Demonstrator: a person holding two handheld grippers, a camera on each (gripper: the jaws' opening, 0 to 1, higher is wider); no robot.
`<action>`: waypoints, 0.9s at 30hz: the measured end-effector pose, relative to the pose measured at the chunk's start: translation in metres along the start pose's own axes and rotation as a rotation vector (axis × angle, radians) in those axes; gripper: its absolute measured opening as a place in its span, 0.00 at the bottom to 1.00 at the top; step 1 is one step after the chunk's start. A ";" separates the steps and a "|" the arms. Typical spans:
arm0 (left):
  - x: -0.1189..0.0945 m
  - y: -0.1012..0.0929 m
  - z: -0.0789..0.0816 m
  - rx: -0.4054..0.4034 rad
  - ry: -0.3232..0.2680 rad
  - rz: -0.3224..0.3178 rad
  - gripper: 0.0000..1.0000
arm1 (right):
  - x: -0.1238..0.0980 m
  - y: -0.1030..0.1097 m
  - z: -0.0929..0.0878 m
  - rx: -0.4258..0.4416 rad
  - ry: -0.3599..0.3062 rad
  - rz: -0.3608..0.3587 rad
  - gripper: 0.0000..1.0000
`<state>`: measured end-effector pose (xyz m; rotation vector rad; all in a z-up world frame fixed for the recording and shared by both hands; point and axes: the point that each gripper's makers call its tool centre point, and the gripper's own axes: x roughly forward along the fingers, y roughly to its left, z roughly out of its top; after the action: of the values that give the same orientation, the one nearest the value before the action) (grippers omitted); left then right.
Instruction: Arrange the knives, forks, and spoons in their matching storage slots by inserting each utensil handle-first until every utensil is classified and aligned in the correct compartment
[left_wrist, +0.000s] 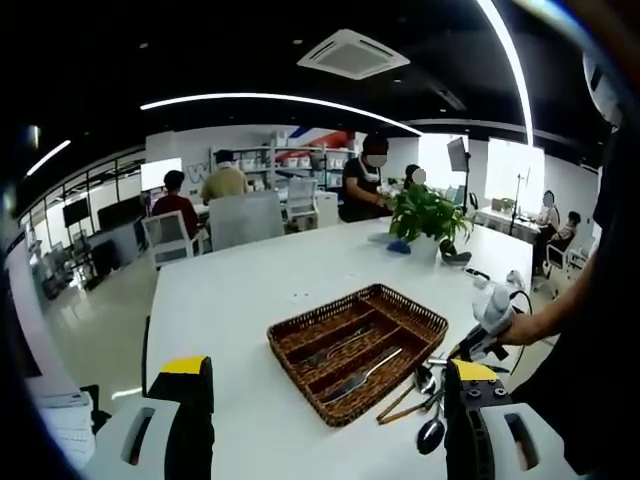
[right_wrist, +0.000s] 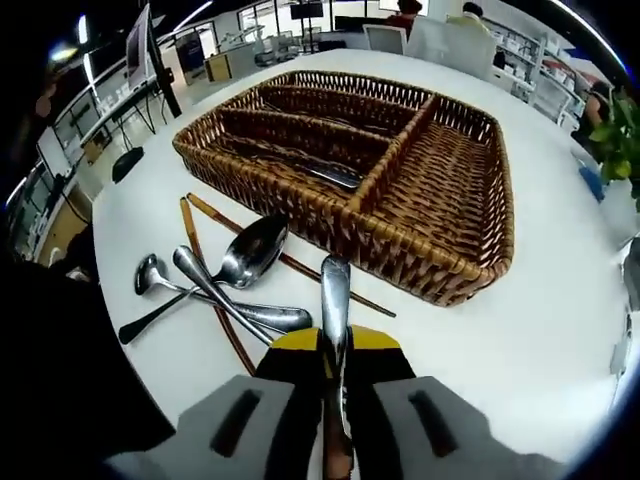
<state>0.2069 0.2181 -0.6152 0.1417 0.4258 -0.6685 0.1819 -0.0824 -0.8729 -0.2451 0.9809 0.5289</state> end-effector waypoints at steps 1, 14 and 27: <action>0.000 0.001 0.000 0.000 0.001 -0.001 1.00 | 0.000 0.000 0.000 -0.004 0.000 0.003 0.04; 0.021 -0.018 -0.010 -0.016 0.040 -0.121 1.00 | -0.020 0.008 0.021 -0.096 -0.071 0.026 0.05; 0.118 -0.111 -0.044 -0.238 0.130 -0.504 1.00 | -0.025 0.029 0.046 -0.190 -0.150 0.061 0.05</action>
<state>0.2050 0.0757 -0.7048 -0.1551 0.6728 -1.0996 0.1888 -0.0459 -0.8256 -0.3412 0.7948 0.6873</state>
